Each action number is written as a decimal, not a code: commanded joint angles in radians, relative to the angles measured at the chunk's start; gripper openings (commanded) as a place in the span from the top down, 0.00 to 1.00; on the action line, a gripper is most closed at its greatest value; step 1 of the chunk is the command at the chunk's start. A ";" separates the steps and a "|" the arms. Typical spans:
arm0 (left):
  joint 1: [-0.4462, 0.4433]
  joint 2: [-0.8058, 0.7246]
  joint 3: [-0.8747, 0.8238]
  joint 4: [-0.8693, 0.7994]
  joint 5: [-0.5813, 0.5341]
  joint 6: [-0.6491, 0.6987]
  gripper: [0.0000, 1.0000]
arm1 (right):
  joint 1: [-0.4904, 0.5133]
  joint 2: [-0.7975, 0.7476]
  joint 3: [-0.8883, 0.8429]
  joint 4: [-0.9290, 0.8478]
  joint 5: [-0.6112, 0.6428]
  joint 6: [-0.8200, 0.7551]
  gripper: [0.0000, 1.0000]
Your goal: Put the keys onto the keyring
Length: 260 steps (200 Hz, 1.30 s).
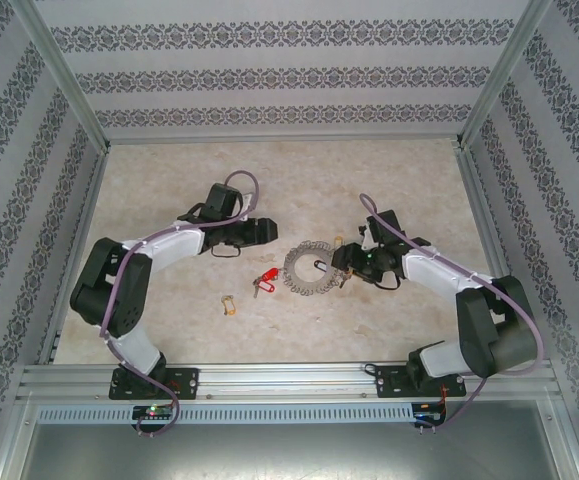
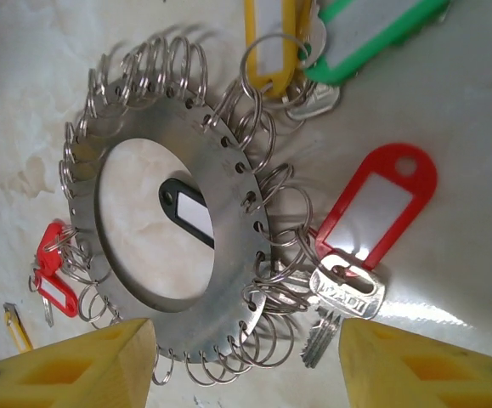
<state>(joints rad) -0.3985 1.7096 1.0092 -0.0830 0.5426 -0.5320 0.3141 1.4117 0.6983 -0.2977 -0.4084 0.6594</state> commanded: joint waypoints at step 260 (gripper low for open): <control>-0.124 0.275 0.214 -0.134 0.077 0.073 0.41 | 0.119 0.089 -0.189 0.402 0.103 0.392 0.54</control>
<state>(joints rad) -0.5030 1.9625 1.1931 -0.1680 0.6029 -0.4862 0.4282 1.4590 0.5343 0.0669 -0.3546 1.0271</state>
